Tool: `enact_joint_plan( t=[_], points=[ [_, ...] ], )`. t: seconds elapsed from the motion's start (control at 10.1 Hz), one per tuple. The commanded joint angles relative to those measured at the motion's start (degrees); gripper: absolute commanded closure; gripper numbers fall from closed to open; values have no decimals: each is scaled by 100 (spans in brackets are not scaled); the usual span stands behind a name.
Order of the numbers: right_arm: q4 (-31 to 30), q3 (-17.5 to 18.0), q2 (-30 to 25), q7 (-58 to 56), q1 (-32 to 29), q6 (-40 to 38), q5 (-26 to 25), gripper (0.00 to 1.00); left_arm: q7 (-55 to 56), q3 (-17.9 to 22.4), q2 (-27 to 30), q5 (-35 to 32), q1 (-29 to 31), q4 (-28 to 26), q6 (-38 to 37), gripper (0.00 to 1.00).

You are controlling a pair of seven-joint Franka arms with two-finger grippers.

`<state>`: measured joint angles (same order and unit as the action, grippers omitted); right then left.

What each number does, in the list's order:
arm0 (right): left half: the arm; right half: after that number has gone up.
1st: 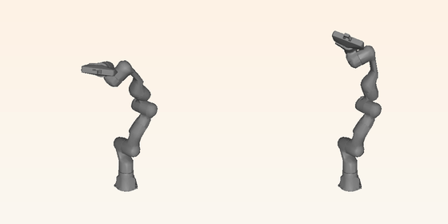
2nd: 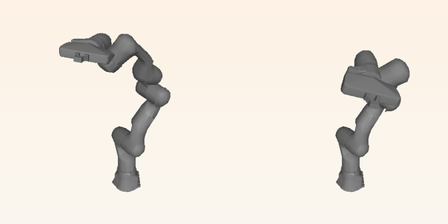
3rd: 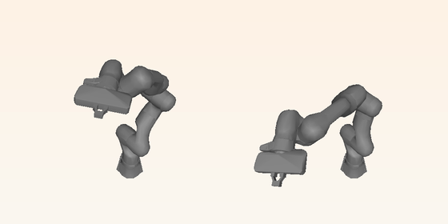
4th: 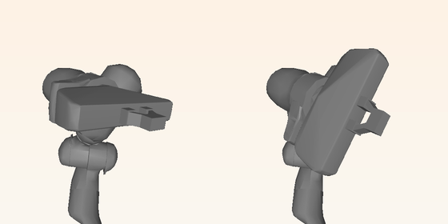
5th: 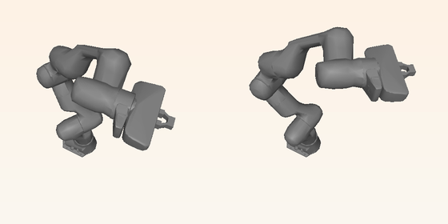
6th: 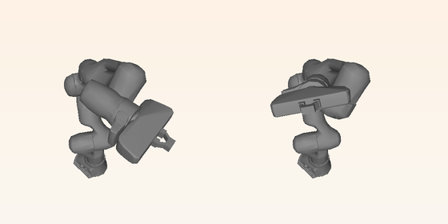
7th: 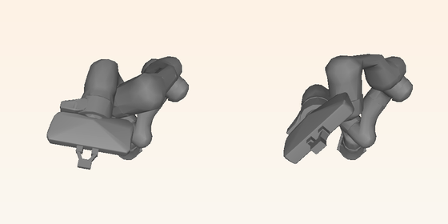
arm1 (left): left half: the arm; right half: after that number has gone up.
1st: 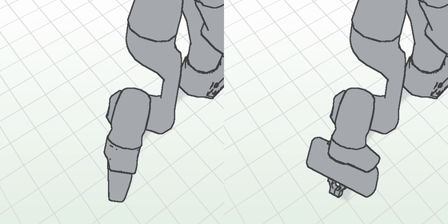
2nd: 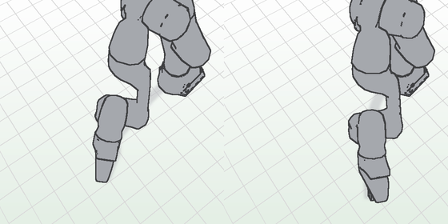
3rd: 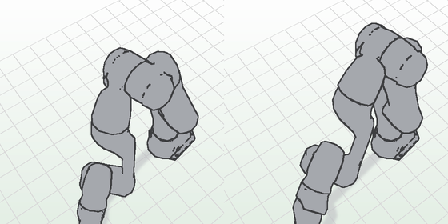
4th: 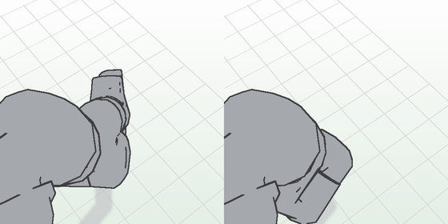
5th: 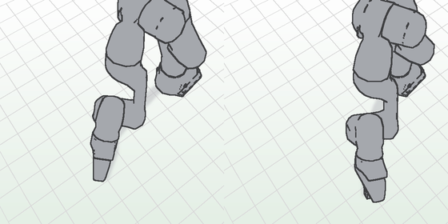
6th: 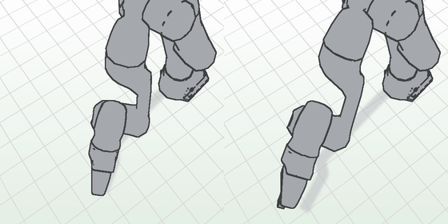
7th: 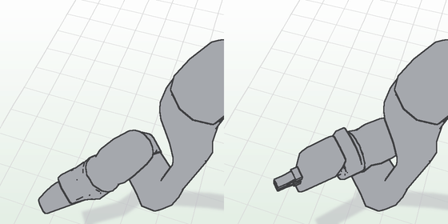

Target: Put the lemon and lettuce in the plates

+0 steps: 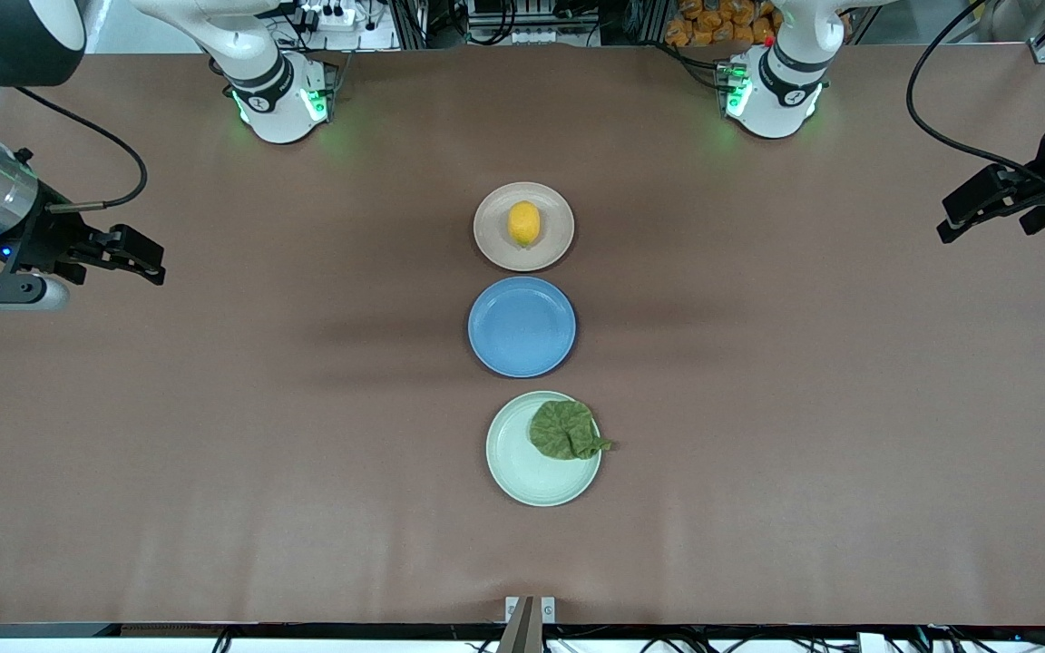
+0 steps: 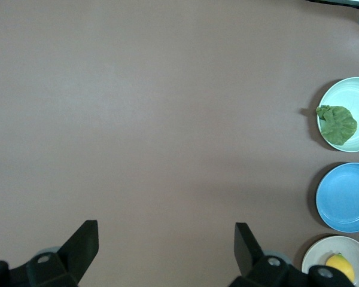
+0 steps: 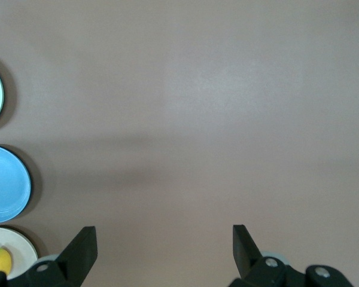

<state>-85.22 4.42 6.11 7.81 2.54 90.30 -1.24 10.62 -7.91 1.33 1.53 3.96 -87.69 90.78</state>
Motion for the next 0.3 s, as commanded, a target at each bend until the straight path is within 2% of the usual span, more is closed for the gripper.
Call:
enact_joint_plan(
  t=[0.0,0.2],
  points=[
    [-144,-2,-145,-69,-17,-3,71,0,-34,-17,-19,-30,0,76,-70,0],
    [-144,-2,-145,-60,-52,-3,80,0,-34,-17,-107,-12,-9,146,18,0]
  ],
)
